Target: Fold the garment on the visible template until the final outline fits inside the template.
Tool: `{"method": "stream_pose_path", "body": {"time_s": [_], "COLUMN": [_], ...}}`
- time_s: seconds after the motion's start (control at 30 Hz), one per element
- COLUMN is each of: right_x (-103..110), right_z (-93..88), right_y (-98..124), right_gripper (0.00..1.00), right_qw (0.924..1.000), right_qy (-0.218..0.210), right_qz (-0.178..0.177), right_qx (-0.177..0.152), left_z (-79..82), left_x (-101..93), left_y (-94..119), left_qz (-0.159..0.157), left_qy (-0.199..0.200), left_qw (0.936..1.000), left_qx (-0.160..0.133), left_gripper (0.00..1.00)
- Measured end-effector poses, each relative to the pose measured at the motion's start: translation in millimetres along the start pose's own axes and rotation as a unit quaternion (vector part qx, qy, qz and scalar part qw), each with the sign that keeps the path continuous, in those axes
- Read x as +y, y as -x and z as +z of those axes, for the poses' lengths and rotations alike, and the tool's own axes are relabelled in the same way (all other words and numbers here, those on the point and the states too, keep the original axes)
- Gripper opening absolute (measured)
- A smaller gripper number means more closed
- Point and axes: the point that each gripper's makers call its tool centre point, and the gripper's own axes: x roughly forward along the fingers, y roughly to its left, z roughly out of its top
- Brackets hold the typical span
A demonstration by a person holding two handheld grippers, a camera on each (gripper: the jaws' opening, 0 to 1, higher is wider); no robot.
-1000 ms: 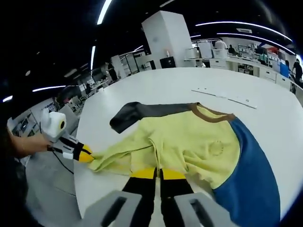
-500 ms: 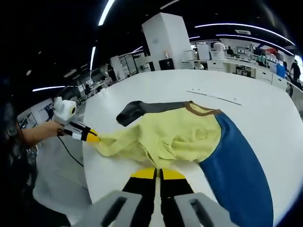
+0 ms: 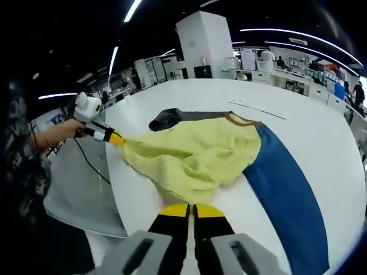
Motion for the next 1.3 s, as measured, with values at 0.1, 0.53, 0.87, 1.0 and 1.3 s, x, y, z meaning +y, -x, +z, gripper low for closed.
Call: {"method": "stream_pose_path", "body": {"time_s": [0.1,0.53,0.87,1.0,1.3], "right_x": [4.3,26.7,29.1,28.5,24.2], "right_z": [-8.5,-55.9,-78.6,-80.3,-73.6], "right_y": [2.8,3.0,2.9,3.6,5.5], "right_gripper": [0.0,0.0,0.0,0.0,0.09], "right_qw": [0.9999,0.9973,0.9938,0.9931,0.9942], "right_qy": [0.002,0.001,0.014,0.016,-0.035], "right_qz": [0.0,0.005,-0.008,-0.011,-0.027], "right_qx": [0.011,0.073,0.11,0.116,0.099], "left_z": [-3.0,-22.6,-39.9,-44.2,-45.1], "left_x": [4.6,14.1,11.9,11.8,14.9], "left_y": [3.9,7.5,2.0,0.1,7.8], "left_qz": [0.004,0.015,0.009,0.011,0.007], "left_qy": [0.002,0.002,0.007,-0.001,0.01], "left_qw": [1.0,0.9991,0.9976,0.9971,0.9977], "left_qx": [0.005,0.039,0.069,0.075,0.066], "left_gripper": [0.01,0.01,0.01,0.02,0.09]}}
